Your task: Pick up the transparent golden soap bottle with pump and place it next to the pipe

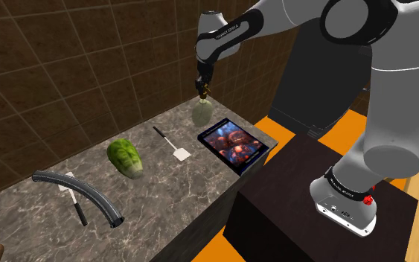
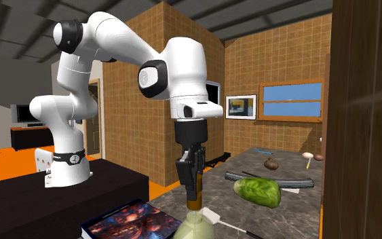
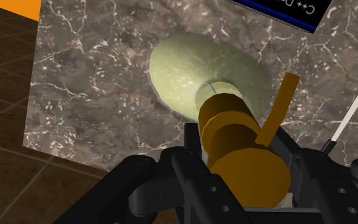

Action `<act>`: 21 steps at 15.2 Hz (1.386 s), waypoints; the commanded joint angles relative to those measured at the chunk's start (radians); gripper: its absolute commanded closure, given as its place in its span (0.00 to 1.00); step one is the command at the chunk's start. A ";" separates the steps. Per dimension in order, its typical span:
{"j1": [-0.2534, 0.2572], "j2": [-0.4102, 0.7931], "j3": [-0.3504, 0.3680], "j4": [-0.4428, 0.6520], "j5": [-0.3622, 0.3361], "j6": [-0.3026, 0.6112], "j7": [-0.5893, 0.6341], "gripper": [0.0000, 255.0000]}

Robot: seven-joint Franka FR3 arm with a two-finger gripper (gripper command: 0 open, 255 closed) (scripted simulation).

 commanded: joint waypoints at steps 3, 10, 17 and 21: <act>0.000 0.000 0.000 0.000 0.000 0.000 0.000 1.00; 0.000 -0.047 -0.001 0.026 -0.002 -0.074 0.002 1.00; 0.001 -0.086 -0.002 0.065 -0.004 -0.151 0.004 1.00; 0.001 -0.105 -0.002 0.093 -0.005 -0.197 0.005 1.00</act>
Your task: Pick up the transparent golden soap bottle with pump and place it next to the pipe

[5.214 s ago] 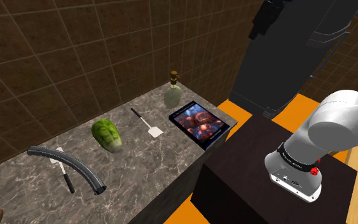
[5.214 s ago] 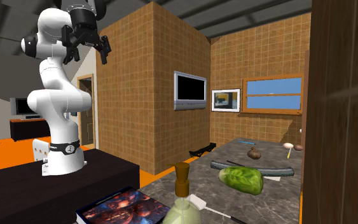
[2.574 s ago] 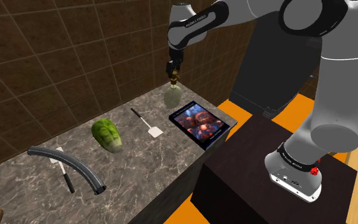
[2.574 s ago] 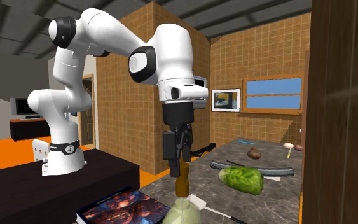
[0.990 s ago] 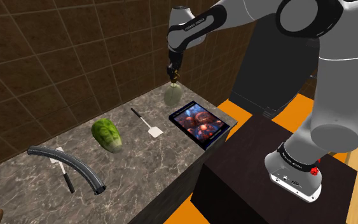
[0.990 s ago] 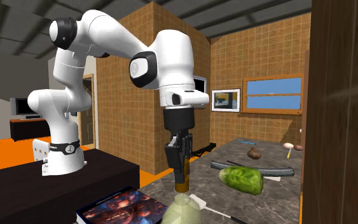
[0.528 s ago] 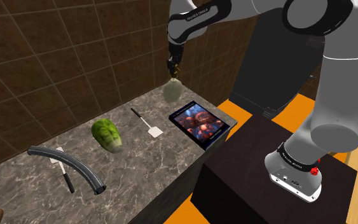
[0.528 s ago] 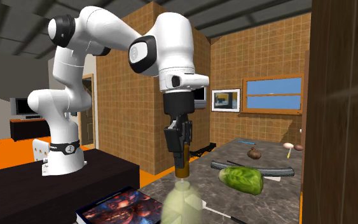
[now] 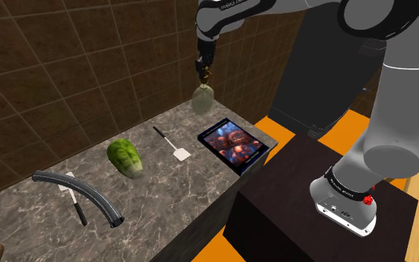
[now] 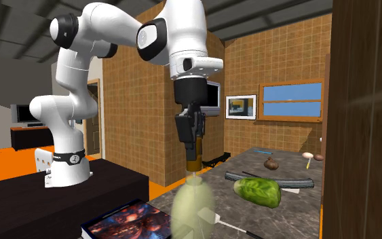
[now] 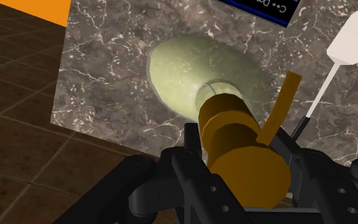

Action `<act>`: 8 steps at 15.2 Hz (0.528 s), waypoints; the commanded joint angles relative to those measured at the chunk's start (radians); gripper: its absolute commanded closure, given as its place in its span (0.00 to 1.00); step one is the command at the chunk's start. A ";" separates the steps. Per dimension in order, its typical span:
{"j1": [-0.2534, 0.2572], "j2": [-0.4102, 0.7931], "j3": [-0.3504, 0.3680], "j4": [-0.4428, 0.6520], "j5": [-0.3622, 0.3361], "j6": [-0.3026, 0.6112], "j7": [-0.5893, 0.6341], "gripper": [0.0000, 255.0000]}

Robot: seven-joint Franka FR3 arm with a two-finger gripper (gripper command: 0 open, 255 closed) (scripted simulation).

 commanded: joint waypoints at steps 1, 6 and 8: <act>0.002 -0.009 0.000 0.016 -0.001 -0.024 0.003 1.00; 0.002 -0.027 0.000 0.057 -0.002 -0.083 0.004 1.00; 0.002 -0.032 0.000 0.076 -0.002 -0.107 0.005 1.00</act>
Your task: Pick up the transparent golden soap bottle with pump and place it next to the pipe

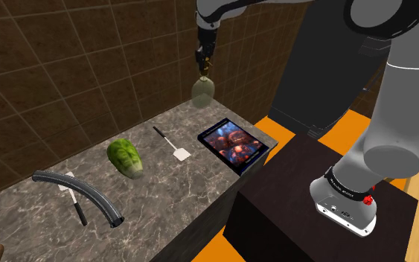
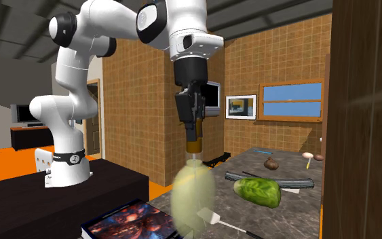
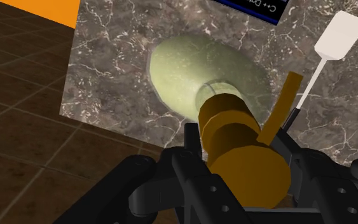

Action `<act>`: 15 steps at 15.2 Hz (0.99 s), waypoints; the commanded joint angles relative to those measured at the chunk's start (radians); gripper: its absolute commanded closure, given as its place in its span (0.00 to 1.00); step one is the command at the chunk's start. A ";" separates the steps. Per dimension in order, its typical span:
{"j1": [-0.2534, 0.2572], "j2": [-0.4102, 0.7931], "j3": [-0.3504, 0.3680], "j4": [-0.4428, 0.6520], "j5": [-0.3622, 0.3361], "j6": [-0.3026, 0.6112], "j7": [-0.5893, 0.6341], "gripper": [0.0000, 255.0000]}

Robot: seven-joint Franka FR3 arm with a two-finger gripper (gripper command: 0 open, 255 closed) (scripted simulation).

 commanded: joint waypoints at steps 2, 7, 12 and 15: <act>0.001 -0.007 0.000 0.034 -0.001 -0.040 0.002 1.00; 0.000 -0.015 0.000 0.088 -0.001 -0.103 0.003 1.00; 0.000 -0.018 0.000 0.152 -0.002 -0.169 0.004 1.00; 0.000 -0.017 0.000 0.194 -0.002 -0.210 0.004 1.00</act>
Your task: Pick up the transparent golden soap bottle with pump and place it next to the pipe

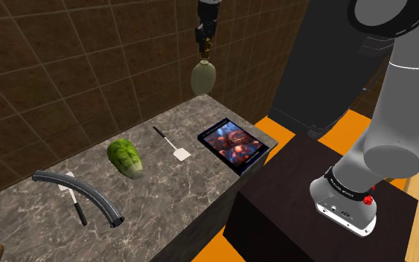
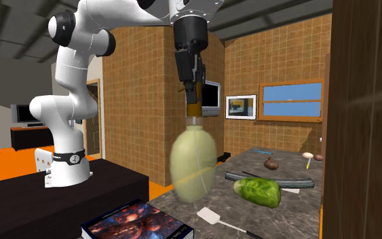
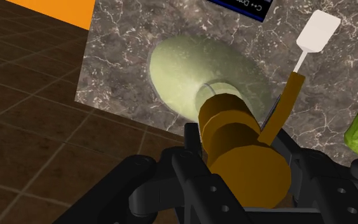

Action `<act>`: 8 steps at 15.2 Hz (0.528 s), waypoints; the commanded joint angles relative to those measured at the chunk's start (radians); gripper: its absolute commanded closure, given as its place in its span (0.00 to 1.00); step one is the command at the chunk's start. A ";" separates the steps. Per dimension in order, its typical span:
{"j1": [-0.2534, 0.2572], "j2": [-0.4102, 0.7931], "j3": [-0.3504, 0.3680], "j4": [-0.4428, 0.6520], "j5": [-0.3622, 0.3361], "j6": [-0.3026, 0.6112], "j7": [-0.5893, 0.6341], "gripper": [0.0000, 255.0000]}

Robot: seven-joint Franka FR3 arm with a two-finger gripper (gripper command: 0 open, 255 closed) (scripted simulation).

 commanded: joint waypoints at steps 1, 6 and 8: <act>0.000 0.004 0.000 0.031 0.000 -0.027 0.001 1.00; 0.000 0.014 0.000 0.114 0.000 -0.100 0.002 1.00; 0.000 0.021 0.000 0.151 0.000 -0.130 0.003 1.00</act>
